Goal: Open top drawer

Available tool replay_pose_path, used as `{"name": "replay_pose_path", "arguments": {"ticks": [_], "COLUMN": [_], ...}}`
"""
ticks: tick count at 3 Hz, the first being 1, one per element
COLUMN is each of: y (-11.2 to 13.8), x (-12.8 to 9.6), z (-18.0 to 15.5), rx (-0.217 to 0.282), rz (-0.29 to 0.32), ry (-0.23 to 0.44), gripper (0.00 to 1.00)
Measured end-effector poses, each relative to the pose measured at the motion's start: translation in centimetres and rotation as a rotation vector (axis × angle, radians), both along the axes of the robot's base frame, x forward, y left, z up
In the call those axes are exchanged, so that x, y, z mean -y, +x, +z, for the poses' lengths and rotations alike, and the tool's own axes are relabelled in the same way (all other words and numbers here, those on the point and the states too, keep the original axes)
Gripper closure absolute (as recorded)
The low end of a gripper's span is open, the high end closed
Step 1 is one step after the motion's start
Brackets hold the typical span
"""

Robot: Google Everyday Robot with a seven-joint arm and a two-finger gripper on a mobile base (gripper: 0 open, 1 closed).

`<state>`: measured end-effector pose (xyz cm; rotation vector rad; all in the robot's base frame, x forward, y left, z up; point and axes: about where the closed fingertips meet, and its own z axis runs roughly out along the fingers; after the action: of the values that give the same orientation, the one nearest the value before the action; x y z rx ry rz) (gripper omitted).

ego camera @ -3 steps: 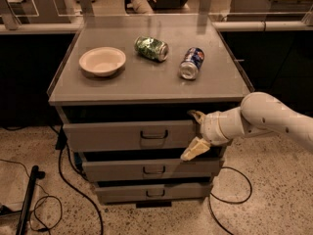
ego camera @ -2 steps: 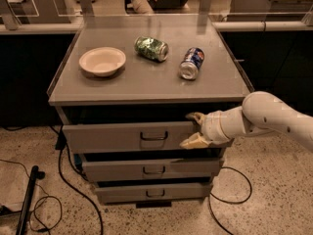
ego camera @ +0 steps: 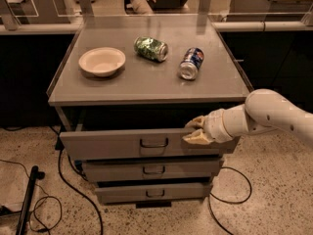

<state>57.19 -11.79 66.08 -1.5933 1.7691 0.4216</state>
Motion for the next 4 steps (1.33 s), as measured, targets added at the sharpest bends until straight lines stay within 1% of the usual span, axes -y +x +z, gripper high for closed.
{"name": "replay_pose_path", "arguments": {"ticks": [1,2,3,4], "y": [0.0,0.0,-1.5,-1.6], "x": [0.1,0.1,0.5,0.6], "z": [0.9,1.5,1.3,1.4], "rx": [0.0,0.0,-0.002,-0.002], "rz": [0.0,0.0,-0.009,-0.01], "ry": [0.0,0.0,0.007,0.008], "gripper": [1.0,1.0,1.0,1.0]}}
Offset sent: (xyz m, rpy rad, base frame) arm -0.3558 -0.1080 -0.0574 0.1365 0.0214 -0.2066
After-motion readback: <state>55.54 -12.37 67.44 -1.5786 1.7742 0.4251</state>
